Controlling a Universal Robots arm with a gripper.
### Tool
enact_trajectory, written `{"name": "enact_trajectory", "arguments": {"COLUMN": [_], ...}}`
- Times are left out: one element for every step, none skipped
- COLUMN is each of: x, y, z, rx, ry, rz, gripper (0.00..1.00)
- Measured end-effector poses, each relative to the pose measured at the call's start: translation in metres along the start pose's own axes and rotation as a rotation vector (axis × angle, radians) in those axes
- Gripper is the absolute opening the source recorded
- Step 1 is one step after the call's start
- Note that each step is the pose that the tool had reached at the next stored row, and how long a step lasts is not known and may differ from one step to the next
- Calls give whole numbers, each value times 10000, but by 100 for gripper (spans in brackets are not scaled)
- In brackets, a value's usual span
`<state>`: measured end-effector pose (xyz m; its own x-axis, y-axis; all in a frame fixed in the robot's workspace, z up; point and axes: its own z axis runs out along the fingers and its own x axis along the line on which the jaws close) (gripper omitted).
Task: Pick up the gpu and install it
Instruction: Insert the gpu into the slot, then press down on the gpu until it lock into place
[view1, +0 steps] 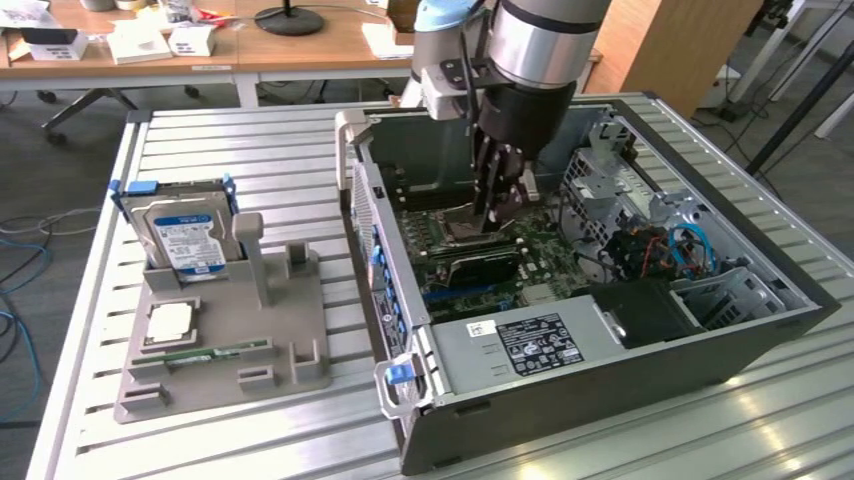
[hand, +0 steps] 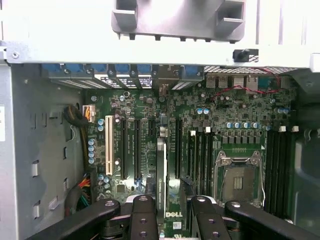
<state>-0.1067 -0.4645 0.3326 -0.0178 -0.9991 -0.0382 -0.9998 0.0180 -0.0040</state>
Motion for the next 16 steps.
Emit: {"name": "enact_trajectory", "arguments": {"x": [-1, -2, -3, -4, -5, -6, -7, -7, -7, -7, -7, -7, -7, -7, -7, -7], "y": [0, -1, -1, -1, -1, -1, -1, -1, -1, -1, -1, -1, -1, -1, -1, -1], "z": [-26, -53, -80, -106, -133, -159, -173, -173, -173, -173, -174, -173, -174, -173, -173, -173], "rx": [0, -1, 0, 0, -1, -1, -1, 0, 0, 0, -1, 0, 0, 0, -1, 0], "ry": [0, 0, 0, 1, 1, 1, 2, 0, -1, 0, 1, 1, 1, 1, 0, 0], "rz": [-1, 0, 0, 0, 0, 0, -1, 0, -1, -1, -1, 0, 0, 0, 0, 0], "gripper": [33, 33, 33, 33, 33, 33, 33, 33, 33, 33, 33, 33, 33, 33, 33, 33]}}
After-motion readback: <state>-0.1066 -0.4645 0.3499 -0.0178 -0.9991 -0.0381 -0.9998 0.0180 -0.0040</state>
